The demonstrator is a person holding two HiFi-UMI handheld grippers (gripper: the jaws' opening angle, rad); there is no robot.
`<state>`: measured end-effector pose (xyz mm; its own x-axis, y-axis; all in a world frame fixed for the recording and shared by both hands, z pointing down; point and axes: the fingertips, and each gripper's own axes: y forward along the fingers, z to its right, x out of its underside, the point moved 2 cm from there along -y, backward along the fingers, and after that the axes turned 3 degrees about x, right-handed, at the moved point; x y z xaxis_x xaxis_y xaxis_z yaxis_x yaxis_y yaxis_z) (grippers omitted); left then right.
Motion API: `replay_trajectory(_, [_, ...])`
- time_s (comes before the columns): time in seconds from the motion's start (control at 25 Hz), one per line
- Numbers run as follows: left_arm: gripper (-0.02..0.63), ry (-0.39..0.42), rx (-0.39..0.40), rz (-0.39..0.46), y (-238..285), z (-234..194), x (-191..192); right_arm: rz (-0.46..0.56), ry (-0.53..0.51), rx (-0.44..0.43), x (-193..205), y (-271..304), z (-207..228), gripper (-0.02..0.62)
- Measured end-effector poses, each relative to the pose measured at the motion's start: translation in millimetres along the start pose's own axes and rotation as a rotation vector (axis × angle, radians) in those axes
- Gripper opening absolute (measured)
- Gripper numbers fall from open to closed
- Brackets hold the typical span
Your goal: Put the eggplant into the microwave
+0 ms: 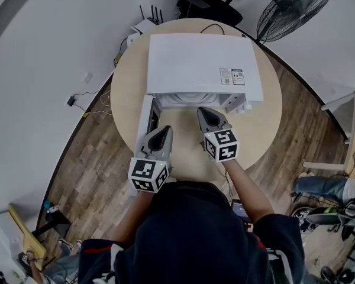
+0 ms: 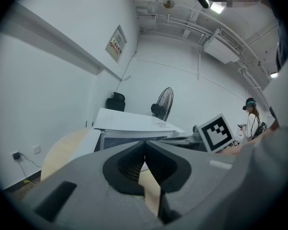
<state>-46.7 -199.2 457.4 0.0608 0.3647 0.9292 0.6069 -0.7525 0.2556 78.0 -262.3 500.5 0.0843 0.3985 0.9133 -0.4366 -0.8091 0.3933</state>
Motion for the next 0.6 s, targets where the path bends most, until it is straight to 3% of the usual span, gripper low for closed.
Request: replay_trajectory(0.6, [0.017,0.103,-0.01,0.118,-11,-5,-52,0.246,-0.014,-0.01,-89,-71,-26,0.011])
